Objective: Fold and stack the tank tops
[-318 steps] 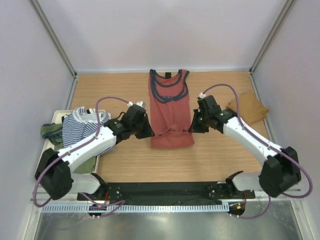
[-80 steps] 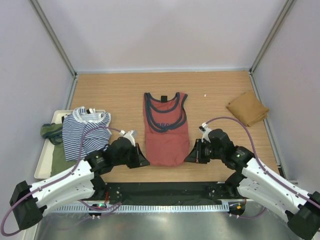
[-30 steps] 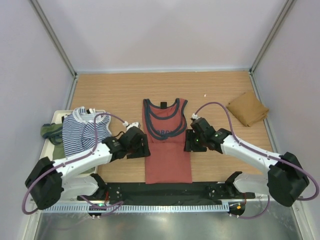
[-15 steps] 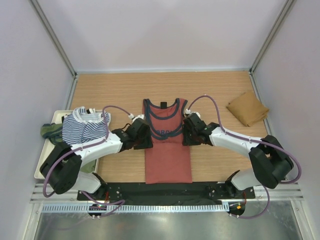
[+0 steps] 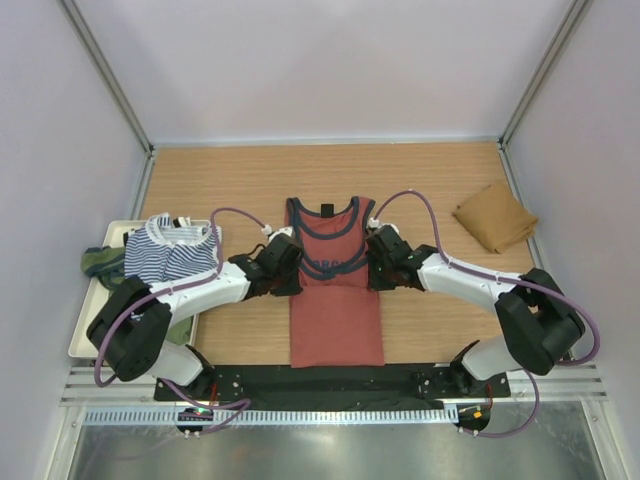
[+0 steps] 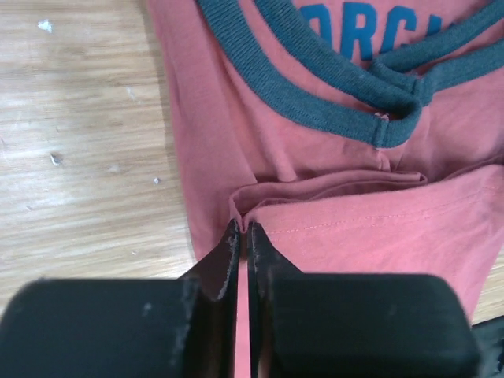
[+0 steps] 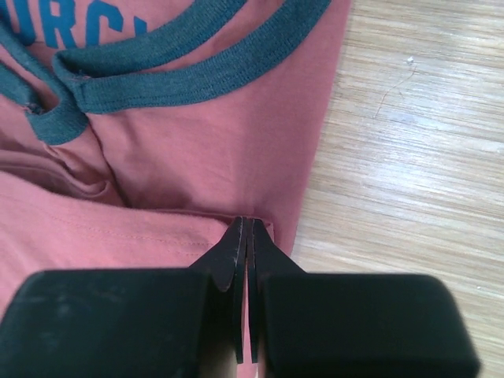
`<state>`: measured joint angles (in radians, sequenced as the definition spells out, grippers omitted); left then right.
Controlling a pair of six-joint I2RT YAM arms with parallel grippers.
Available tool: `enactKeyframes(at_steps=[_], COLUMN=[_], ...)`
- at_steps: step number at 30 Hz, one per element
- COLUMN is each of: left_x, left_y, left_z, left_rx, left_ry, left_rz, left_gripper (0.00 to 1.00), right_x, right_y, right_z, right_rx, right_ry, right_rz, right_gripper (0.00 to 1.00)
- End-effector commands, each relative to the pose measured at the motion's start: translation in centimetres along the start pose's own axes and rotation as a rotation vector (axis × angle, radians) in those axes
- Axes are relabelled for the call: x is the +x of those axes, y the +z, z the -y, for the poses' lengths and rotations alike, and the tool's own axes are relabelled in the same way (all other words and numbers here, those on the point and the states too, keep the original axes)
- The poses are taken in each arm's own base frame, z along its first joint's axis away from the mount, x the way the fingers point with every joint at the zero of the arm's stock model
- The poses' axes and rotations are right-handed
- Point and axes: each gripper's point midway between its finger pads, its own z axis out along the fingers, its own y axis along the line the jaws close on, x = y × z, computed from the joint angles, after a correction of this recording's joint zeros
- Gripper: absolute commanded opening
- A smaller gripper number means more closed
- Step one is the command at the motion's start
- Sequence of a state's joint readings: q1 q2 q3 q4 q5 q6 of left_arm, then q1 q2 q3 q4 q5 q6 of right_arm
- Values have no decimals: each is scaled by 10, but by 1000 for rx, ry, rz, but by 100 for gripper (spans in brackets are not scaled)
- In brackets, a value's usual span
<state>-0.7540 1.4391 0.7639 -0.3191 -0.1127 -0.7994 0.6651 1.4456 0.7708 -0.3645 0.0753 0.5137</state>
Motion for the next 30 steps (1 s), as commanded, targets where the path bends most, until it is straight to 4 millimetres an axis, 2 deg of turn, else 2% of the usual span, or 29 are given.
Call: enactKeyframes(at_steps=[1,5,9,14,24,30], left_x=[-23,-28,-42,-53,-73,-79], left_y=[-9,-26,-54,-76,-85,-90], left_z=[12,14,20,24,25,25], left_rx=[30,57,106,128,104,110], left_ry=[9,4,-10,-15,1,-5], left_rz=[63,92,162,208,254,279], left_gripper=[0,0,0,0,0,0], right_x=[-26,-34,-43,-56,-84,-86], right_y=[-17,-34,-52,-70,-85,-85], right_z=[-15,-17,-17,-21,-23,-21], right_rx=[-62,-79,-85,-91,-67,-62], right_ry=[2,10,19,20,9,11], right_rz=[89,128,171,206,255,253], right_gripper=[2,1,1,1,1,1])
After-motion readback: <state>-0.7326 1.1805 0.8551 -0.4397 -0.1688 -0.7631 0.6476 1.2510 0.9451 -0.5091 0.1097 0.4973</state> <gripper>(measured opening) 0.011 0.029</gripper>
